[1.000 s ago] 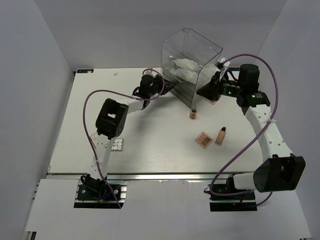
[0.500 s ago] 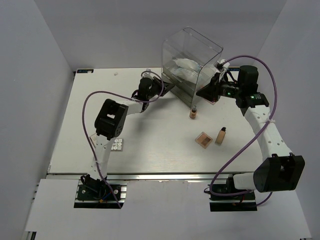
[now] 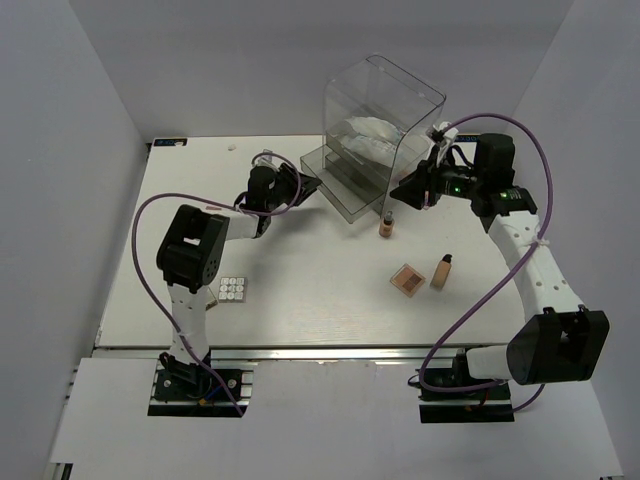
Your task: Organize the makeup
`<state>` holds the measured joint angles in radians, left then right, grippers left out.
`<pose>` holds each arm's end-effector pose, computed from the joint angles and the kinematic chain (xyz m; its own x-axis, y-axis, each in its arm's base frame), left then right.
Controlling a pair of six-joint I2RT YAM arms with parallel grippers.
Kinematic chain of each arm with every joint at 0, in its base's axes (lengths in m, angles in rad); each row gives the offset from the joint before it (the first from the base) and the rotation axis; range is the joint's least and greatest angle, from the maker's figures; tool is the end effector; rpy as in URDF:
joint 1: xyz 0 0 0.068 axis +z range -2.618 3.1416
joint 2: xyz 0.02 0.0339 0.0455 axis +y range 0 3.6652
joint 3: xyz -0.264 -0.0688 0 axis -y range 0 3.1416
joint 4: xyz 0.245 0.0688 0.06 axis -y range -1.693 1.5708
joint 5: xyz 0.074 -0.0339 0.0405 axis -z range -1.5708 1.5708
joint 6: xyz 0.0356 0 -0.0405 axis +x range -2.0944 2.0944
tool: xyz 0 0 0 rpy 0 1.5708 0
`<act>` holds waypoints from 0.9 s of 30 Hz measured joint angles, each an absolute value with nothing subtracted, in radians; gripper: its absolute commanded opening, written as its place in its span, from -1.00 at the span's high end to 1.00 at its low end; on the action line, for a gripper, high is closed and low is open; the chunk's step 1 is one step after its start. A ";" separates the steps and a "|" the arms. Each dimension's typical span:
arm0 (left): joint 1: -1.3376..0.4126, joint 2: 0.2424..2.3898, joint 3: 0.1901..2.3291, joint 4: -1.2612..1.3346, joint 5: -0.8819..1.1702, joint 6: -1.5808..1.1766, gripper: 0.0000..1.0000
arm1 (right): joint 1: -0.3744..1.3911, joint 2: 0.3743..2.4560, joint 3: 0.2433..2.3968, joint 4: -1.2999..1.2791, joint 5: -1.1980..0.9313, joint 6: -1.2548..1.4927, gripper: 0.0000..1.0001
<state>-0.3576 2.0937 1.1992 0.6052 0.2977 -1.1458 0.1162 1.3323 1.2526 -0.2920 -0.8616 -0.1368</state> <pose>0.4231 -0.1692 0.1579 -0.6550 -0.6850 -0.3189 0.0031 0.4196 -0.9077 0.2920 0.0613 0.3750 -0.2513 -0.1188 -0.9606 -0.8197 0.5538 0.1460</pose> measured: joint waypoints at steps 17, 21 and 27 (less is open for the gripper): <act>-0.334 1.875 1.118 0.370 0.199 -0.941 -0.69 | 0.116 1.345 1.185 -0.485 -0.729 -0.392 -0.23; -0.292 1.700 1.082 0.272 0.126 -0.852 -0.85 | 0.116 1.346 1.131 -0.539 -0.678 -0.510 -0.25; -0.184 1.510 1.047 0.150 0.056 -0.762 -0.96 | 0.116 1.345 1.063 -0.607 -0.638 -0.676 -0.27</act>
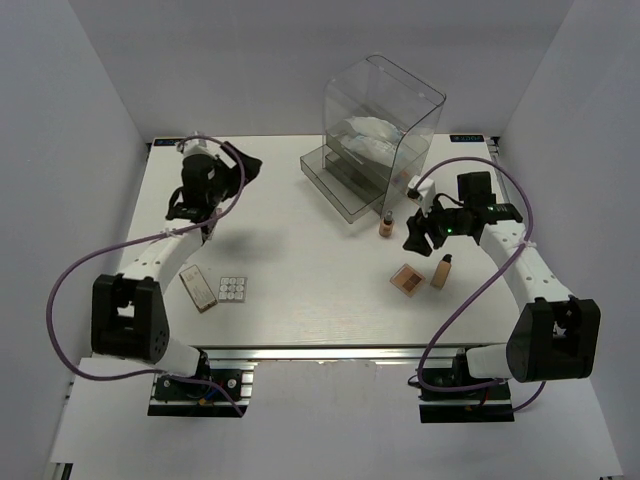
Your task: Organize the makeup
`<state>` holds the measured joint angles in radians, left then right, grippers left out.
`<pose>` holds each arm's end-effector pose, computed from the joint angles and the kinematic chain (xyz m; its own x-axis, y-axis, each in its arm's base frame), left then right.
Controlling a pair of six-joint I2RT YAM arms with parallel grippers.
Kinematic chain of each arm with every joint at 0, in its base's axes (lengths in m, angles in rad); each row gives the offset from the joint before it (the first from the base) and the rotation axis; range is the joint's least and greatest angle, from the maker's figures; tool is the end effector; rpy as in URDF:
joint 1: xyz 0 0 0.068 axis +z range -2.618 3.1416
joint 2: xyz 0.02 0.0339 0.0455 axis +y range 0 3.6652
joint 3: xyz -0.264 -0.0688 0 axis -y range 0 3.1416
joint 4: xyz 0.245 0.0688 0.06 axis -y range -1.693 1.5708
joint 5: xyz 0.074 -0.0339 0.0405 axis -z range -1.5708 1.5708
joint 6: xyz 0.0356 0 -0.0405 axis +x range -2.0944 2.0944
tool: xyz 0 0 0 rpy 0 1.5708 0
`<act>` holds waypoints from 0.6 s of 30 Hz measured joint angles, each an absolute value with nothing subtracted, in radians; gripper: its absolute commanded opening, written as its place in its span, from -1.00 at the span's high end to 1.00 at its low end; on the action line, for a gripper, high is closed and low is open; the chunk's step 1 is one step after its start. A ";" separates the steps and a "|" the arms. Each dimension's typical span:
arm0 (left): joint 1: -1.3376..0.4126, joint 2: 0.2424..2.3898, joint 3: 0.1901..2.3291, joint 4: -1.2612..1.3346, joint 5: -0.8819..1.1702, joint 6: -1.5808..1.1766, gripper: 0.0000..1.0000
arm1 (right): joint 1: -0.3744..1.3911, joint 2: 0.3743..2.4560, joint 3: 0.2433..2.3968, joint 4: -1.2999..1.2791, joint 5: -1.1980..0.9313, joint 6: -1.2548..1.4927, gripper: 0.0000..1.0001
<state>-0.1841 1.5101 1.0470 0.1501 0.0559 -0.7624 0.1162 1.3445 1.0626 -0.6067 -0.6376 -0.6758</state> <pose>0.3479 -0.0668 0.2875 -0.3812 -0.6304 -0.6762 -0.0391 0.7417 -0.6695 0.2732 0.0532 0.2806 -0.3100 -0.5422 -0.7809 -0.8458 0.5324 -0.0339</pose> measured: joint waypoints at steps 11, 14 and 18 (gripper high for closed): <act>-0.030 1.288 0.857 -0.095 -0.060 -0.741 -0.96 | 0.260 1.341 0.942 -0.661 -0.413 -0.693 -0.79; -0.020 1.221 0.840 -0.143 -0.091 -0.737 -0.96 | 0.324 1.340 0.897 -0.677 -0.331 -0.643 -0.79; -0.014 1.156 0.840 -0.173 -0.109 -0.725 -0.96 | 0.389 1.345 0.868 -0.683 -0.231 -0.571 -0.79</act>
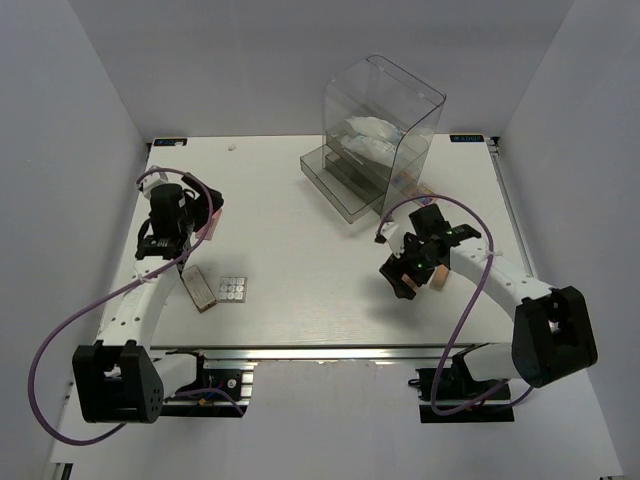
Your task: Organize the makeup
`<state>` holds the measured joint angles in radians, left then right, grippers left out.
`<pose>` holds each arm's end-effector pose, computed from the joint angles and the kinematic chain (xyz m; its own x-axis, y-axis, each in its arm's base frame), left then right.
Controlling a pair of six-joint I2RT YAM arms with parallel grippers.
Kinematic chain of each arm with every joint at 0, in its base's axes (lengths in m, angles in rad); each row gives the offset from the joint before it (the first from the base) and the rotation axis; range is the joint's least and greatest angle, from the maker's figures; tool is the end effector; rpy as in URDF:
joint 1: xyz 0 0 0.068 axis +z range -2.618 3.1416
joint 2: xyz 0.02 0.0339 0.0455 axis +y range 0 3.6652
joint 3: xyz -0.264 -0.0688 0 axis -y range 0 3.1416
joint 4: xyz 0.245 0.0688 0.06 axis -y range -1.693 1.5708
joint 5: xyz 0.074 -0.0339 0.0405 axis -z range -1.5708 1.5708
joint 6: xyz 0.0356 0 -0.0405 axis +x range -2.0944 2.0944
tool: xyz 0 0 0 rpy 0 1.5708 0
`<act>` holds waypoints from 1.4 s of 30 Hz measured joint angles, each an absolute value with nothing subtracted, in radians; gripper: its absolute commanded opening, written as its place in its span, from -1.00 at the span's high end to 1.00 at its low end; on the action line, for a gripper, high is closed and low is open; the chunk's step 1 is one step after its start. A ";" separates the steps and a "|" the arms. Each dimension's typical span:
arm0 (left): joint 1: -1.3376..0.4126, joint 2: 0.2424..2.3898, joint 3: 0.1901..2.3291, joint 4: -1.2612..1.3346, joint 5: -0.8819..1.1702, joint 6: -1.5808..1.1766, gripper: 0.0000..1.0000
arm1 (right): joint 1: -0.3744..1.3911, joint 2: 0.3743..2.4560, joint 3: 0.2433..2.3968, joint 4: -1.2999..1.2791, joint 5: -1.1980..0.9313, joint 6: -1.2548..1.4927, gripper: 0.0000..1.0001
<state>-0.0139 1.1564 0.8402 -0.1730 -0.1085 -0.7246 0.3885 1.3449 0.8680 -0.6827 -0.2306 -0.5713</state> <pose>0.2618 0.0002 0.2846 -0.2976 -0.6549 -0.6947 -0.3727 0.7496 -0.5470 0.2278 0.1020 0.2120 -0.4685 -0.7606 -0.4495 -0.8401 0.5410 -0.0399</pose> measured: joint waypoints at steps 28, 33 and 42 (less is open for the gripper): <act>-0.012 1.069 0.812 -0.286 -0.140 -0.699 -0.96 | 0.413 1.528 0.820 -0.482 -0.055 -0.471 -0.79; -0.012 1.069 0.812 -0.287 -0.140 -0.699 -0.96 | 0.413 1.527 0.815 -0.463 -0.058 -0.471 -0.66; -0.012 1.069 0.812 -0.287 -0.140 -0.699 -0.96 | 0.414 1.525 0.812 -0.447 -0.076 -0.493 0.47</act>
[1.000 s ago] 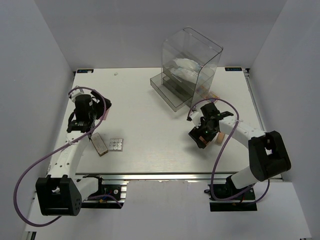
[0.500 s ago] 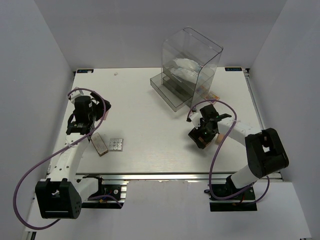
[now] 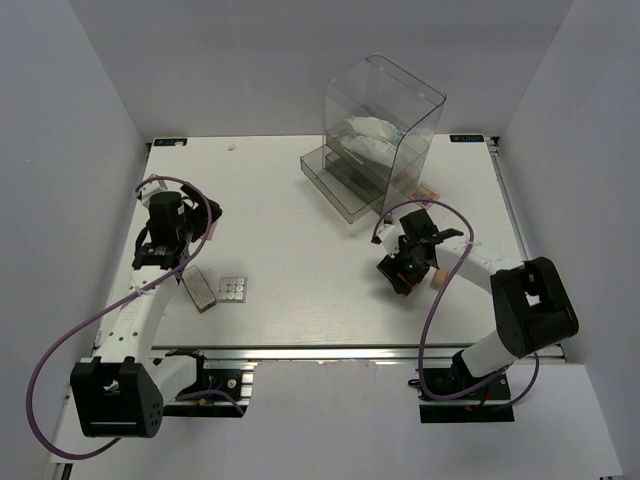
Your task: Organize the makeup
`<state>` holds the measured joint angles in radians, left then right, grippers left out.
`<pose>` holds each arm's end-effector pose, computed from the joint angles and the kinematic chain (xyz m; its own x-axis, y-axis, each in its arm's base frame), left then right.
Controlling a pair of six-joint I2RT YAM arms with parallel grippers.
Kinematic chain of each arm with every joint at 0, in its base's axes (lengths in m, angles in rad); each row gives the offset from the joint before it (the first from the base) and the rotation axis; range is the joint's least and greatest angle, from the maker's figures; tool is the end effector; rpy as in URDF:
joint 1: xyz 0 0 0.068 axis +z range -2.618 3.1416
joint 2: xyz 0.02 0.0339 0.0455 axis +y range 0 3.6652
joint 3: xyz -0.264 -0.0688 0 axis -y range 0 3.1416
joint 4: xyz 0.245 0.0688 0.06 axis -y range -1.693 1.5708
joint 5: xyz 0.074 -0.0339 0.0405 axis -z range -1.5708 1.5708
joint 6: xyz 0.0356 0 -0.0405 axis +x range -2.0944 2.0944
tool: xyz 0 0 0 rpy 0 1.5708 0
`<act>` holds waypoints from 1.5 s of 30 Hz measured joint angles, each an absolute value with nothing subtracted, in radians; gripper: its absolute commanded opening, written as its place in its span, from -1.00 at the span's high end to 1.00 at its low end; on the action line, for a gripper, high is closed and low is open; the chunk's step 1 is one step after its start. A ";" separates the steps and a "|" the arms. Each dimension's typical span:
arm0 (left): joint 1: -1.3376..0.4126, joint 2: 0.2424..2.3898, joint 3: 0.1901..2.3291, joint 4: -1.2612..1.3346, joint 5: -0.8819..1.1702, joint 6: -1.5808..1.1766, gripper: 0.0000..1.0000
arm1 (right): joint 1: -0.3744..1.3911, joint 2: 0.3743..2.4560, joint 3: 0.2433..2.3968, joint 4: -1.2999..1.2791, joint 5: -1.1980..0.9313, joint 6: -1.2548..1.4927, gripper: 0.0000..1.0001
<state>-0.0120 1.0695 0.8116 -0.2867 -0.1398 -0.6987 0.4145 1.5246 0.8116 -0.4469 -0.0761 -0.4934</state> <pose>0.2388 0.0021 0.2839 -0.3276 -0.6331 -0.7013 -0.4154 0.7632 -0.4949 0.2516 0.1137 0.1620 -0.5357 -0.7516 -0.3848 -0.7756 0.6182 -0.1278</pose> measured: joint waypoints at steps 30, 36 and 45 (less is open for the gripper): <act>-0.009 1.058 0.812 -0.294 -0.147 -0.662 -0.96 | 0.602 1.734 1.491 -0.371 0.007 -0.311 1.00; -0.009 1.050 0.812 -0.297 -0.148 -0.654 -0.96 | 0.622 1.780 1.491 -0.323 0.123 -0.330 0.77; -0.009 1.050 0.812 -0.316 -0.147 -0.647 -0.96 | 0.622 1.807 1.474 -0.228 0.207 -0.397 -0.16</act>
<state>-0.0093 1.0500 0.8124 -0.3157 -0.1474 -0.6468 0.6216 1.8072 1.4742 -0.2276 0.2073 -0.3973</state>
